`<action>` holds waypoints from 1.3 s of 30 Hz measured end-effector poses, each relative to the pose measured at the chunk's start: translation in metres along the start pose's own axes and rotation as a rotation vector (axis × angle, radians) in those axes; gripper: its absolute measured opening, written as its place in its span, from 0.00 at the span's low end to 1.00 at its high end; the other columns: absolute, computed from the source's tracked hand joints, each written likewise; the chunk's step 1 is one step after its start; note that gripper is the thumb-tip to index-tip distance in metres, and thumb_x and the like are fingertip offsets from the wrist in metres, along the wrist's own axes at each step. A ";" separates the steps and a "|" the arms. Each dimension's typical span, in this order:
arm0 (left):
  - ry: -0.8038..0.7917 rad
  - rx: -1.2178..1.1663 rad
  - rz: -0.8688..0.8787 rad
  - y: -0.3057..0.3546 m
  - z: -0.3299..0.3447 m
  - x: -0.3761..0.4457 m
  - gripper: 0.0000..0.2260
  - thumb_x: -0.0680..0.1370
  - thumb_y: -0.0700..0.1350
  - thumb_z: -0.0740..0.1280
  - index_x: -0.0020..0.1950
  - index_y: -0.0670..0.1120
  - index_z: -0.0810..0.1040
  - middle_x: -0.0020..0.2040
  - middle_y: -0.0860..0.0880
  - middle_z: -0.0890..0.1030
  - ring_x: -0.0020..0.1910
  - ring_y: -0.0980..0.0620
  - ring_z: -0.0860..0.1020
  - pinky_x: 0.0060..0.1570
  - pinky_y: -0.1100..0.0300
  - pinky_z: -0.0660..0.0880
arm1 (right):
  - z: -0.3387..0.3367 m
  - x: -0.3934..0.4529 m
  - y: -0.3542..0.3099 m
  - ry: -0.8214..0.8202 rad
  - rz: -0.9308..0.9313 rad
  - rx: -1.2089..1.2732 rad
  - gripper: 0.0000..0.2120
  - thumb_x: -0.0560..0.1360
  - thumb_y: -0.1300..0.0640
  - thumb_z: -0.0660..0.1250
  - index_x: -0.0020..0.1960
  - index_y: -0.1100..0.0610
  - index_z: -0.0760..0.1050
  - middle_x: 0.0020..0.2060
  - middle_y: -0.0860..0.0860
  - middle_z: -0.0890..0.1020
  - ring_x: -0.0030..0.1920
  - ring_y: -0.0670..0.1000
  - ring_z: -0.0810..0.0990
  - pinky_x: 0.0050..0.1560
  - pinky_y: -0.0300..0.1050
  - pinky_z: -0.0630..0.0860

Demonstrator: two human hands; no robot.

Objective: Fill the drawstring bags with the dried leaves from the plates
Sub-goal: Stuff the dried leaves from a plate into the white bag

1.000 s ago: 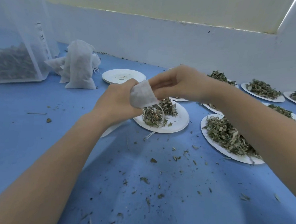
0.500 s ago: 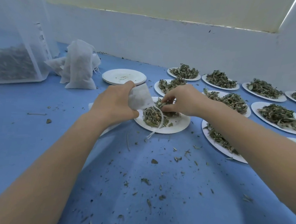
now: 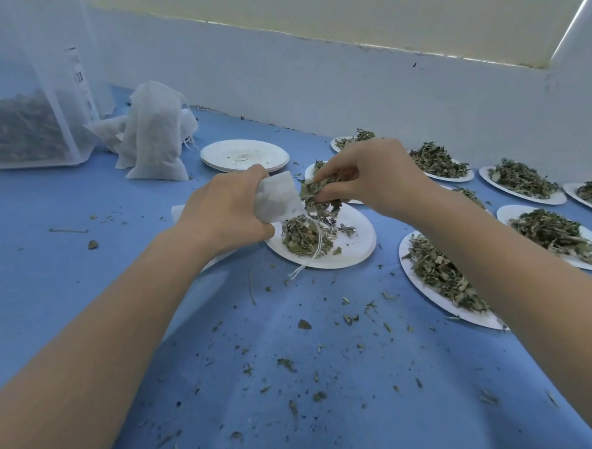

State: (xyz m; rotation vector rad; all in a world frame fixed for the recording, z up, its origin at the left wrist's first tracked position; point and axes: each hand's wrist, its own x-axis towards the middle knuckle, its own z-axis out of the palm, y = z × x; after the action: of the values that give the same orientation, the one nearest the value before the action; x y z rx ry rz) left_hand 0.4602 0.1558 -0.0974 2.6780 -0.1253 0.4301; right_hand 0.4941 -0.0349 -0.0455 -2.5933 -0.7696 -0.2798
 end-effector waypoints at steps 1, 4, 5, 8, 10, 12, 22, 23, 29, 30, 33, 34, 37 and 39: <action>0.004 -0.008 0.011 0.001 0.000 0.000 0.21 0.66 0.45 0.71 0.57 0.49 0.71 0.44 0.51 0.76 0.46 0.47 0.72 0.42 0.54 0.72 | 0.001 0.000 -0.003 -0.008 -0.022 -0.019 0.11 0.67 0.52 0.76 0.49 0.50 0.83 0.36 0.45 0.79 0.34 0.38 0.74 0.36 0.22 0.67; 0.014 -0.040 0.055 0.006 0.003 0.000 0.17 0.65 0.47 0.71 0.51 0.51 0.70 0.42 0.52 0.76 0.44 0.47 0.73 0.39 0.55 0.70 | 0.008 0.000 -0.014 -0.014 -0.093 -0.096 0.08 0.69 0.56 0.73 0.49 0.50 0.84 0.37 0.45 0.81 0.35 0.42 0.76 0.37 0.25 0.67; 0.014 -0.052 0.068 0.008 0.004 -0.001 0.16 0.65 0.47 0.72 0.47 0.52 0.69 0.39 0.53 0.75 0.42 0.47 0.72 0.37 0.56 0.68 | 0.010 0.001 -0.017 -0.004 -0.101 -0.085 0.08 0.70 0.57 0.72 0.49 0.51 0.84 0.37 0.46 0.82 0.37 0.43 0.76 0.38 0.26 0.68; 0.027 -0.141 0.053 0.010 0.006 -0.001 0.15 0.65 0.49 0.73 0.42 0.53 0.67 0.36 0.56 0.73 0.41 0.47 0.72 0.37 0.55 0.70 | 0.007 -0.002 -0.019 -0.071 -0.058 0.219 0.10 0.70 0.59 0.72 0.50 0.48 0.83 0.38 0.44 0.84 0.41 0.44 0.81 0.48 0.37 0.77; 0.055 -0.212 0.020 0.009 0.006 -0.001 0.15 0.65 0.50 0.73 0.45 0.49 0.70 0.37 0.54 0.75 0.42 0.47 0.74 0.40 0.52 0.73 | 0.003 -0.006 -0.016 -0.188 -0.047 0.437 0.13 0.72 0.62 0.70 0.53 0.48 0.82 0.44 0.45 0.85 0.47 0.48 0.83 0.53 0.43 0.79; 0.078 -0.266 0.003 0.008 0.006 0.000 0.16 0.64 0.49 0.73 0.46 0.48 0.72 0.38 0.53 0.77 0.42 0.48 0.75 0.41 0.50 0.75 | 0.003 -0.006 -0.013 -0.181 -0.029 0.521 0.13 0.73 0.64 0.68 0.52 0.50 0.81 0.41 0.42 0.85 0.44 0.44 0.83 0.47 0.36 0.79; 0.159 -0.314 0.065 0.024 0.009 -0.006 0.12 0.65 0.44 0.73 0.41 0.50 0.71 0.34 0.53 0.75 0.39 0.47 0.73 0.38 0.54 0.70 | 0.019 0.001 -0.033 -0.194 -0.017 0.221 0.14 0.73 0.58 0.66 0.29 0.48 0.77 0.23 0.44 0.72 0.28 0.43 0.68 0.28 0.32 0.65; 0.138 -0.312 0.065 0.024 0.008 -0.006 0.14 0.65 0.44 0.73 0.46 0.50 0.73 0.37 0.52 0.77 0.42 0.47 0.75 0.40 0.53 0.73 | 0.016 -0.001 -0.033 -0.280 -0.034 0.233 0.14 0.75 0.57 0.63 0.31 0.50 0.76 0.25 0.44 0.73 0.29 0.43 0.68 0.28 0.30 0.64; 0.110 -0.274 0.057 0.011 0.003 -0.004 0.26 0.64 0.45 0.73 0.59 0.55 0.69 0.41 0.59 0.75 0.44 0.52 0.74 0.40 0.58 0.71 | 0.006 -0.005 -0.019 -0.192 -0.100 0.375 0.08 0.77 0.58 0.64 0.48 0.50 0.81 0.38 0.52 0.83 0.35 0.53 0.75 0.37 0.44 0.73; 0.110 -0.252 0.038 0.008 0.003 -0.003 0.26 0.64 0.45 0.73 0.59 0.55 0.69 0.40 0.60 0.74 0.43 0.52 0.73 0.40 0.58 0.71 | 0.005 -0.005 -0.017 -0.134 -0.096 0.399 0.09 0.76 0.60 0.65 0.48 0.48 0.82 0.41 0.53 0.84 0.38 0.57 0.79 0.41 0.48 0.77; 0.095 -0.235 0.031 0.005 0.004 -0.003 0.23 0.64 0.44 0.72 0.57 0.55 0.71 0.39 0.60 0.74 0.44 0.51 0.73 0.41 0.56 0.72 | 0.003 -0.002 -0.010 -0.035 -0.137 0.210 0.12 0.72 0.64 0.68 0.47 0.49 0.83 0.39 0.46 0.84 0.40 0.46 0.80 0.44 0.28 0.74; 0.084 -0.223 0.043 0.006 0.005 -0.002 0.22 0.64 0.44 0.72 0.55 0.55 0.71 0.39 0.59 0.74 0.44 0.51 0.73 0.40 0.57 0.72 | 0.004 -0.002 -0.011 -0.037 -0.164 0.095 0.12 0.72 0.64 0.68 0.48 0.50 0.84 0.37 0.44 0.83 0.38 0.42 0.78 0.41 0.24 0.70; 0.056 -0.192 0.070 0.011 0.007 -0.002 0.18 0.64 0.44 0.72 0.49 0.55 0.69 0.37 0.58 0.74 0.41 0.50 0.73 0.37 0.57 0.71 | 0.011 0.001 -0.017 -0.093 -0.157 -0.016 0.11 0.71 0.65 0.67 0.50 0.53 0.83 0.33 0.43 0.81 0.32 0.43 0.77 0.37 0.31 0.73; 0.063 -0.168 0.084 0.012 0.008 -0.002 0.16 0.65 0.45 0.71 0.48 0.51 0.69 0.36 0.56 0.74 0.40 0.49 0.73 0.37 0.56 0.72 | 0.017 0.001 -0.020 -0.084 -0.133 0.088 0.10 0.70 0.62 0.71 0.50 0.54 0.82 0.39 0.49 0.84 0.41 0.48 0.81 0.45 0.42 0.77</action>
State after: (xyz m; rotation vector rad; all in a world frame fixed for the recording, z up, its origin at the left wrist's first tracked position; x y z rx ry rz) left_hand 0.4584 0.1421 -0.0999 2.4988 -0.2445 0.5063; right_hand 0.4849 -0.0112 -0.0535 -2.4887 -0.9643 -0.1732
